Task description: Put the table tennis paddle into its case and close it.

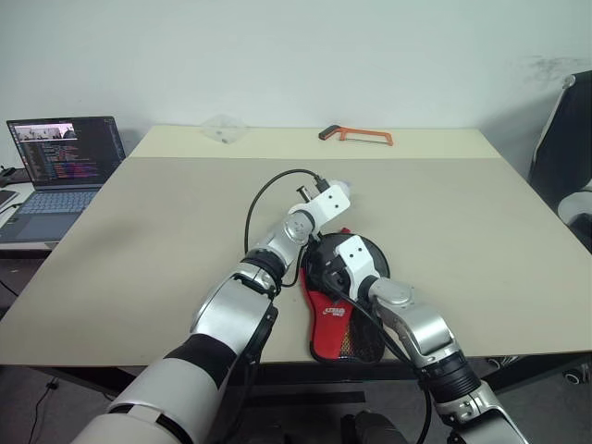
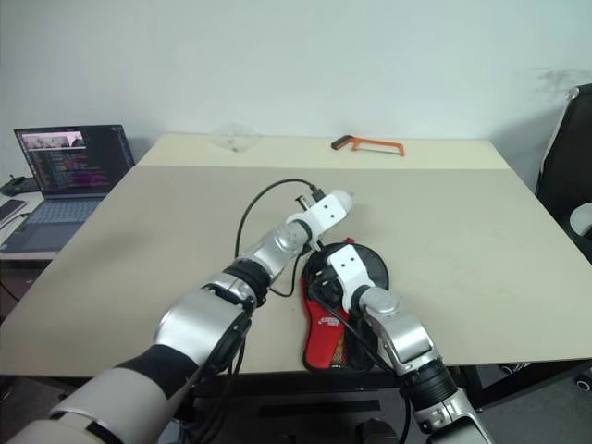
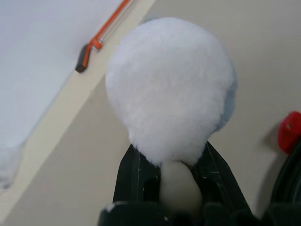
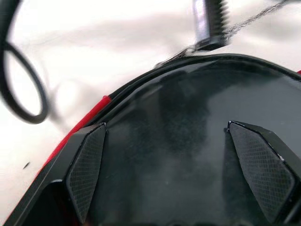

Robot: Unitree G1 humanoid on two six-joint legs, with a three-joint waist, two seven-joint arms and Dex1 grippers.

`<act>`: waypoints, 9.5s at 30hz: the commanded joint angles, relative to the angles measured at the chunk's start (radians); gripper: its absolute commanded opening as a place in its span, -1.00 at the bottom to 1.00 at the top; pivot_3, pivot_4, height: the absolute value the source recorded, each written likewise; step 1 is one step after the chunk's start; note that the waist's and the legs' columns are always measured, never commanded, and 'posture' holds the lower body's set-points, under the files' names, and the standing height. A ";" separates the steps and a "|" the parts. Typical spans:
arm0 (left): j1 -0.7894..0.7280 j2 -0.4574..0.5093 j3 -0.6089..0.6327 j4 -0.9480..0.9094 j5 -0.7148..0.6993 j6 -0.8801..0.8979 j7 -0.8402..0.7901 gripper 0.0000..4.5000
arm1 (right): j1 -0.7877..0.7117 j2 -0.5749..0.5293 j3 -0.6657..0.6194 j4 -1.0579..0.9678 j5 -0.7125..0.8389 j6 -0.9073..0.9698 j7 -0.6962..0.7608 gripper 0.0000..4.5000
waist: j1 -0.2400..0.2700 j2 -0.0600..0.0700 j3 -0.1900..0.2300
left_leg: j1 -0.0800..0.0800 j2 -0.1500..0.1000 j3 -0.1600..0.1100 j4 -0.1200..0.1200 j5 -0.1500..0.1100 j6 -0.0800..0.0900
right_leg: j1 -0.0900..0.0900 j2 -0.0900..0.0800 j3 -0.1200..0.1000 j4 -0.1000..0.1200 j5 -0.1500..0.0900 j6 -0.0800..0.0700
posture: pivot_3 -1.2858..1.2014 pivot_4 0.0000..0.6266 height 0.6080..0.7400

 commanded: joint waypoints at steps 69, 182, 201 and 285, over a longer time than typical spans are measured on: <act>0.040 -0.053 0.167 -0.033 -0.149 -0.191 -0.585 0.82 | 0.073 0.014 0.001 0.057 0.006 0.159 0.035 1.00 | -0.006 0.001 -0.003 | 0.010 0.002 -0.001 -0.001 0.000 0.000 | 0.015 0.003 -0.003 -0.004 -0.002 0.002 | 0.03 -0.52 1.00; 0.565 0.021 0.000 -0.763 -0.480 0.386 -0.871 1.00 | 0.023 -0.571 -0.435 -0.150 0.229 0.394 0.015 -0.77 | 0.039 0.016 -0.002 | -0.008 -0.003 -0.018 -0.001 0.001 0.002 | 0.004 0.000 -0.020 -0.007 -0.003 -0.002 | 0.03 -0.52 1.00; 0.546 0.019 -0.029 -0.761 -0.467 0.392 -0.884 1.00 | 0.317 -0.992 -0.380 -0.541 0.317 0.244 0.483 -0.78 | 0.049 0.020 -0.004 | -0.007 -0.002 -0.020 -0.001 0.000 0.002 | 0.013 0.001 -0.022 -0.018 -0.004 0.001 | 0.03 -0.52 1.00; 0.832 1.042 0.525 -1.241 -0.971 0.781 -1.365 1.00 | 0.352 -1.120 -0.813 -0.287 0.647 0.103 0.943 0.97 | 0.025 0.016 0.009 | -0.006 0.004 -0.023 -0.001 0.000 0.001 | 0.009 -0.001 -0.023 -0.015 -0.009 -0.008 | 0.03 -0.52 1.00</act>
